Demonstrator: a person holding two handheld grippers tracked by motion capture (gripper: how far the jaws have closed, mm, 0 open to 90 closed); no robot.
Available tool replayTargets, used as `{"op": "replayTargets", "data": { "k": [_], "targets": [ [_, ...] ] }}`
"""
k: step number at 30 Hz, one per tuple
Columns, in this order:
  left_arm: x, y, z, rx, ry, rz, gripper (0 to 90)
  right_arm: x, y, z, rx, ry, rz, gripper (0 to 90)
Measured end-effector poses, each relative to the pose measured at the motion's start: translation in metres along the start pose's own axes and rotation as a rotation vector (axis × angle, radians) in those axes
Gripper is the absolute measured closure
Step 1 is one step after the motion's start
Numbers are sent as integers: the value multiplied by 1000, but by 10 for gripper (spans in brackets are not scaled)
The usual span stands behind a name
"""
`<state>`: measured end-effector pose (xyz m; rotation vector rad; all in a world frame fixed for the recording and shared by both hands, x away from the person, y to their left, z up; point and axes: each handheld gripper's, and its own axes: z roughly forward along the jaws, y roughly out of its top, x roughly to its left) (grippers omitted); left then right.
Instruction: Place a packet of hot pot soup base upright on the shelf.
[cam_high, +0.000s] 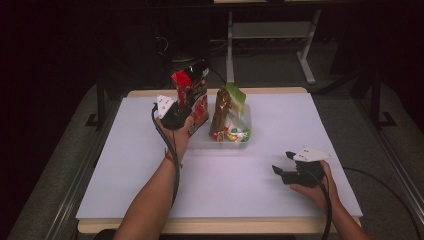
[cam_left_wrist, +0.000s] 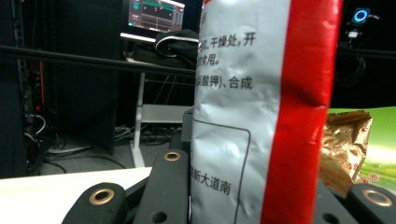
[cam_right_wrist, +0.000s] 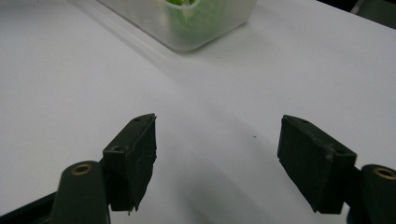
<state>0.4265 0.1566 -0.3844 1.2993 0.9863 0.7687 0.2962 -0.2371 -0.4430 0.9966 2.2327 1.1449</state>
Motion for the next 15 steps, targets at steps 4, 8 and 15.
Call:
{"op": "replayTargets", "data": {
  "k": [4, 8, 15],
  "targets": [
    [-3, -7, -1, -9, 2, 11, 762, 0, -1, 1, 6, 7, -1, 274],
    [0, -23, -4, 9, 15, 4, 762, 2, 1, 2, 3, 12, -2, 274],
    [0, -38, -7, 39, -11, 47, 760, 4, 1, 2, 6, 14, -13, 274]
  ]
}}
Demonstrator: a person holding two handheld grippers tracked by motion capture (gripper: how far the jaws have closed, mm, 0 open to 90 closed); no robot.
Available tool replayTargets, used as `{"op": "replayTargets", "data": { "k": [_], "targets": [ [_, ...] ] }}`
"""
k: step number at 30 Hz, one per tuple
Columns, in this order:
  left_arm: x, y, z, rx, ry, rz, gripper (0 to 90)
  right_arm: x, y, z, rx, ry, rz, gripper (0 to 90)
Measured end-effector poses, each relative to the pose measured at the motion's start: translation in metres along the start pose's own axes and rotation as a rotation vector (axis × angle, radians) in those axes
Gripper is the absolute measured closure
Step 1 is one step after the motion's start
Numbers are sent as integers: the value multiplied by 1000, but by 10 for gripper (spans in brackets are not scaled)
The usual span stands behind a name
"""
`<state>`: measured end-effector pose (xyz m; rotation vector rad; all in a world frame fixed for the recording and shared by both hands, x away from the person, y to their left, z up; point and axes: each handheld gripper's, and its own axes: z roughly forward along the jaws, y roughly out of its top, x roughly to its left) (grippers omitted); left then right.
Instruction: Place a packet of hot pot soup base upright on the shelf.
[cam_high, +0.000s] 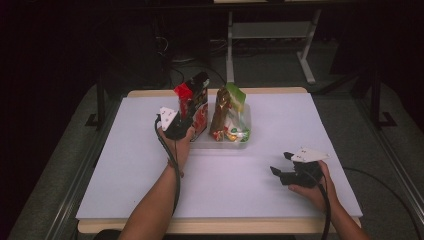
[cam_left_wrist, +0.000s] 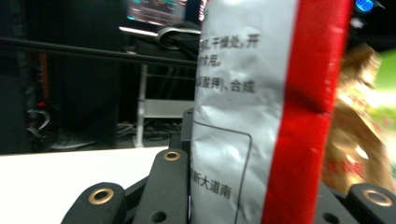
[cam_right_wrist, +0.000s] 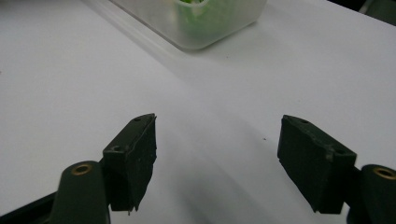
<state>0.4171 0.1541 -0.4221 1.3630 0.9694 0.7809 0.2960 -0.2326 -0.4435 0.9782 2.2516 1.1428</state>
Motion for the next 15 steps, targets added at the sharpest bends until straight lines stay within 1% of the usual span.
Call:
{"op": "replayTargets", "data": {
  "k": [1, 2, 3, 4, 5, 6, 7, 9, 13, 15],
  "targets": [
    [-2, -1, 0, 15, 0, 29, 759, 0, 0, 0, 0, 1, 4, 274],
    [-3, -2, -2, 20, 0, 37, 761, 0, 0, 0, 1, 2, 6, 274],
    [-1, -2, -3, 38, -7, 17, 761, -1, -1, 0, 0, 3, 3, 274],
    [0, -2, -3, 47, -11, 12, 760, -1, -1, -1, 1, 4, 2, 274],
    [0, -1, -4, 54, -13, 24, 762, -1, -1, -1, 2, 4, 5, 275],
    [-2, -1, -4, 65, -13, 51, 763, -1, -1, -1, 2, 4, 6, 274],
    [-3, -2, -5, 69, -14, 63, 763, -1, -1, -1, 2, 5, 5, 274],
    [-3, -2, -5, 78, -14, 59, 763, 0, 0, 0, 3, 5, 2, 275],
    [-3, -5, -6, 95, -18, 81, 768, 1, 0, 0, 7, 10, -3, 275],
    [-2, -8, -7, 97, -22, 80, 771, 1, 0, 1, 9, 10, -4, 275]
  ]
}}
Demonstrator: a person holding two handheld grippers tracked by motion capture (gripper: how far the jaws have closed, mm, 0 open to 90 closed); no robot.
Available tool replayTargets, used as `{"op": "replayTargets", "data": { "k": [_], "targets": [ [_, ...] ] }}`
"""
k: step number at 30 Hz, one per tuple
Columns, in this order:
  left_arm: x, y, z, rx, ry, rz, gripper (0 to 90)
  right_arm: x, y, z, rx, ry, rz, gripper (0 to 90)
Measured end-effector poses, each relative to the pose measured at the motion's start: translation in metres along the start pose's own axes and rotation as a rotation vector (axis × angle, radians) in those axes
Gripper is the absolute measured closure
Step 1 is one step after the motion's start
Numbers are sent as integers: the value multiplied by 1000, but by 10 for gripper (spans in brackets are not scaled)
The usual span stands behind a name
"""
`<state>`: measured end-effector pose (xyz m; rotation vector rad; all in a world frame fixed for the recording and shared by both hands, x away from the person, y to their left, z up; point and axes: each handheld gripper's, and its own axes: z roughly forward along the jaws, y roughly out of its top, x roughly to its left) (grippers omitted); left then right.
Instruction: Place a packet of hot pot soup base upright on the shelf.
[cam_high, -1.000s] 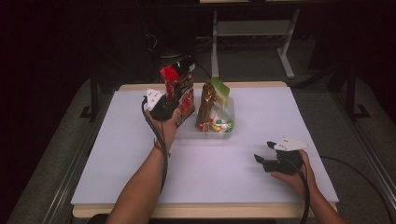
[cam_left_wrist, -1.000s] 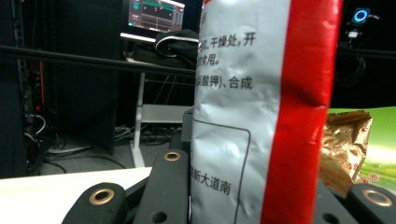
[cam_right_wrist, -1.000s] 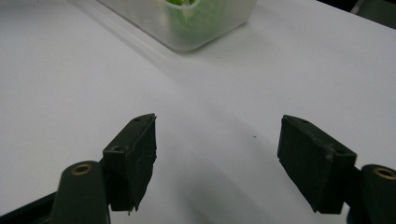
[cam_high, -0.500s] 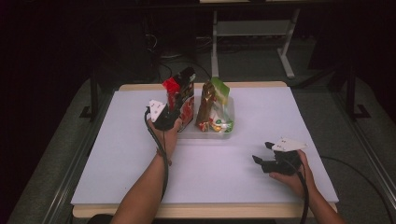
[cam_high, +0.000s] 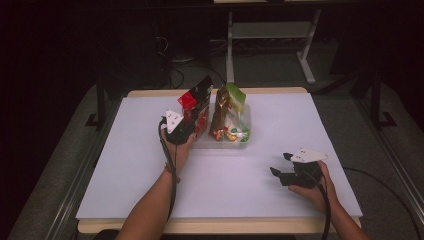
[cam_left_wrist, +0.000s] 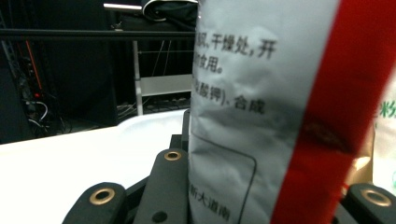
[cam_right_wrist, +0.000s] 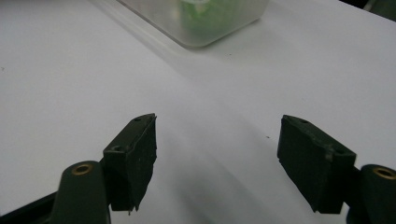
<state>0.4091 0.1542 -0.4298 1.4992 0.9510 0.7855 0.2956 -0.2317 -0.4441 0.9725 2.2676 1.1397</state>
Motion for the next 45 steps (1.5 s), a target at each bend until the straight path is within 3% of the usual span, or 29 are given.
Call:
{"op": "replayTargets", "data": {
  "k": [25, 37, 45],
  "targets": [
    [-1, -2, 0, 30, -9, 23, 756, 2, 0, 1, 12, 5, -11, 277],
    [1, 5, -2, 90, -53, 16, 699, 2, 0, -1, 4, 4, -15, 281],
    [8, 11, -12, 105, -81, 44, 649, 2, 1, -2, 3, 3, -18, 284]
  ]
}}
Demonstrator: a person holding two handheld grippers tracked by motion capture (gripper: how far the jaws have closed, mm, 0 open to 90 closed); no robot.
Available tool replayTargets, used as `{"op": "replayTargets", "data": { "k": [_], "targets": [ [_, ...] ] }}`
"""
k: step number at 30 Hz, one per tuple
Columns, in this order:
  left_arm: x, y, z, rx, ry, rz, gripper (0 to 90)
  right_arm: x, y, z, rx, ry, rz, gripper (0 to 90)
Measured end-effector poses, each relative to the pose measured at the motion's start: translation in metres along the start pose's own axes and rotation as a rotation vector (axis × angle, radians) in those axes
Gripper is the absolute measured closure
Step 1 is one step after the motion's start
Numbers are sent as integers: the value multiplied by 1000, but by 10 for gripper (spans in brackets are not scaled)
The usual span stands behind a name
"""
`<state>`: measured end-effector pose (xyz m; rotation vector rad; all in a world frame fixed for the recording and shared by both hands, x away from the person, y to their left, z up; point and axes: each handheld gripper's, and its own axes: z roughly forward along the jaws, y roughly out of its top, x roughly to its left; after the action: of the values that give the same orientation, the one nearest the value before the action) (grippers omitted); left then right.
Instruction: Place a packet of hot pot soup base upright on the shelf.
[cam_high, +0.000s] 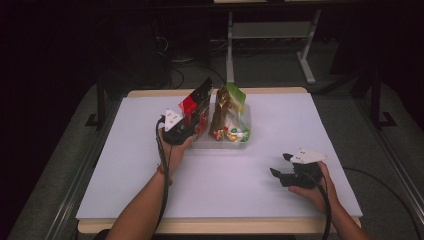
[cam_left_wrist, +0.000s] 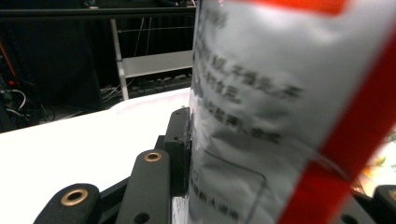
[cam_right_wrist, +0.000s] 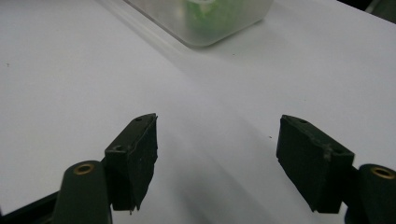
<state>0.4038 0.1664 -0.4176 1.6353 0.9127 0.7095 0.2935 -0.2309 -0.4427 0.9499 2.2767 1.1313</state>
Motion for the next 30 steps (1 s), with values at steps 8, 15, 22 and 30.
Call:
{"op": "replayTargets", "data": {
  "k": [8, 15, 22, 30],
  "targets": [
    [4, 5, -18, 3, -36, 74, 627, 2, 1, 1, 2, 2, -11, 286],
    [4, 7, -29, 22, -60, 108, 589, 4, 2, 0, -1, 0, -21, 289],
    [7, 7, -41, 32, -71, 141, 576, 5, 2, 0, 0, 0, -25, 289],
    [10, 5, -51, 47, -87, 197, 578, 6, 3, 0, -1, -2, -34, 289]
  ]
}}
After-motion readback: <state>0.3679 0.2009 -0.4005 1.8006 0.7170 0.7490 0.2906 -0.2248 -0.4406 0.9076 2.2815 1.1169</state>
